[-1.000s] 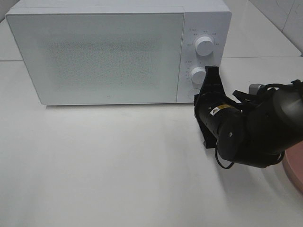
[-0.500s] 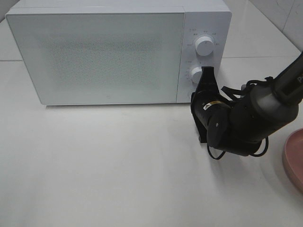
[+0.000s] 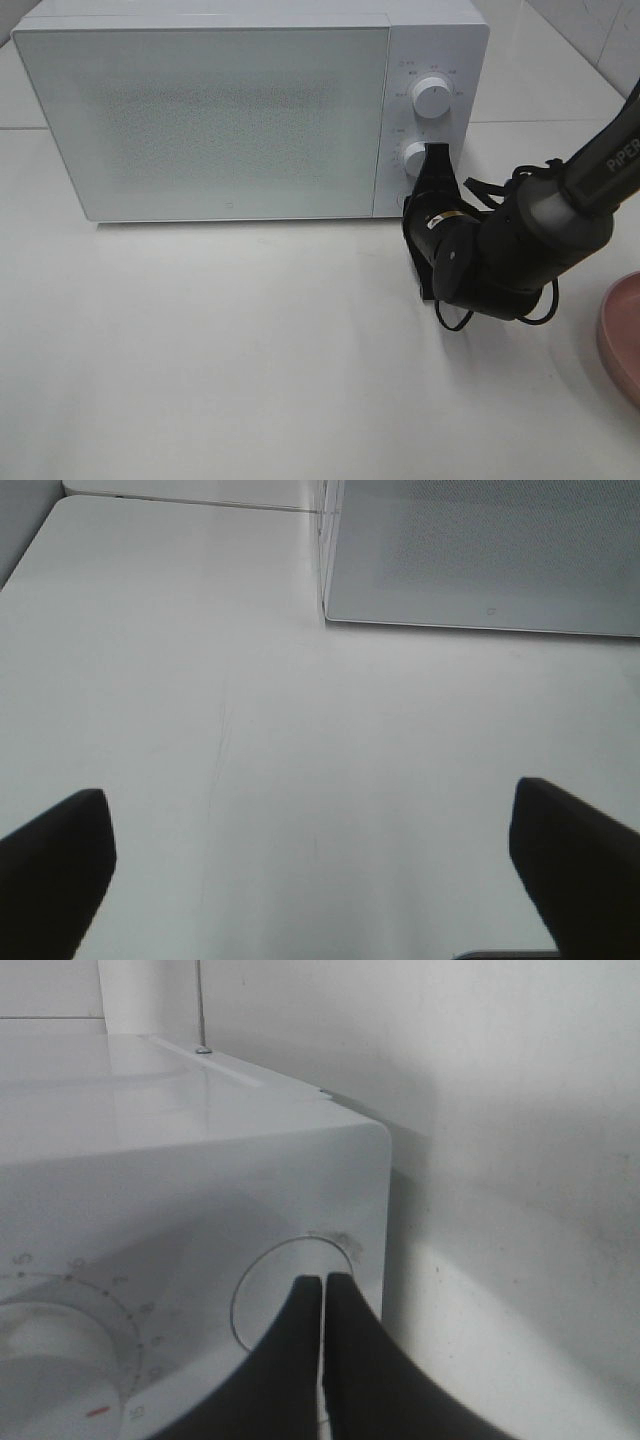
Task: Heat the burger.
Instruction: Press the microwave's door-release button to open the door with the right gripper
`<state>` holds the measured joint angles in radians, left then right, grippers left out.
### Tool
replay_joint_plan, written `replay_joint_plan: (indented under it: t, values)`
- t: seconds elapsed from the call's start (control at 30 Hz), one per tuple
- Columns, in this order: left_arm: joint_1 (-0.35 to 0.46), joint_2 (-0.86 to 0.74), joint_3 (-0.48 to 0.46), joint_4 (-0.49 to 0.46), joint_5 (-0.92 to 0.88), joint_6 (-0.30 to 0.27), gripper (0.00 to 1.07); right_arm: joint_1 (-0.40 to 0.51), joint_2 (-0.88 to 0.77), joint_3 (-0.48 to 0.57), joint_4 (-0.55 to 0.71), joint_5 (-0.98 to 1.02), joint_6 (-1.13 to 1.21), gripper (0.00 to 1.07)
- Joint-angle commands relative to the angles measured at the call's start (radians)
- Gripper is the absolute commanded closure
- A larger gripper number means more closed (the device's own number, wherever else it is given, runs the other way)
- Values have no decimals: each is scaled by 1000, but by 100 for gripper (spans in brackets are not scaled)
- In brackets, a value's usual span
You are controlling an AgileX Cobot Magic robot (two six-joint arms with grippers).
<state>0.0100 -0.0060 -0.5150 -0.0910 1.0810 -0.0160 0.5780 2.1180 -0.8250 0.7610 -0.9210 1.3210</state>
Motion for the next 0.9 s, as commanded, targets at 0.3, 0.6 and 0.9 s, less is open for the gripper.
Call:
replay_joint_plan:
  t: [0.3,0.6,0.9]
  values:
    - [-6,-20,0,-7,-12,0,7,-2,2,-15,-24,-27,4,107]
    - [-6,-20,0,-7,-12,0,7,-2,37,-44,-23,-65,17,107]
    - [-6,-20,0,-7,-12,0,7,-2,37,-61,9,-105,-17,107]
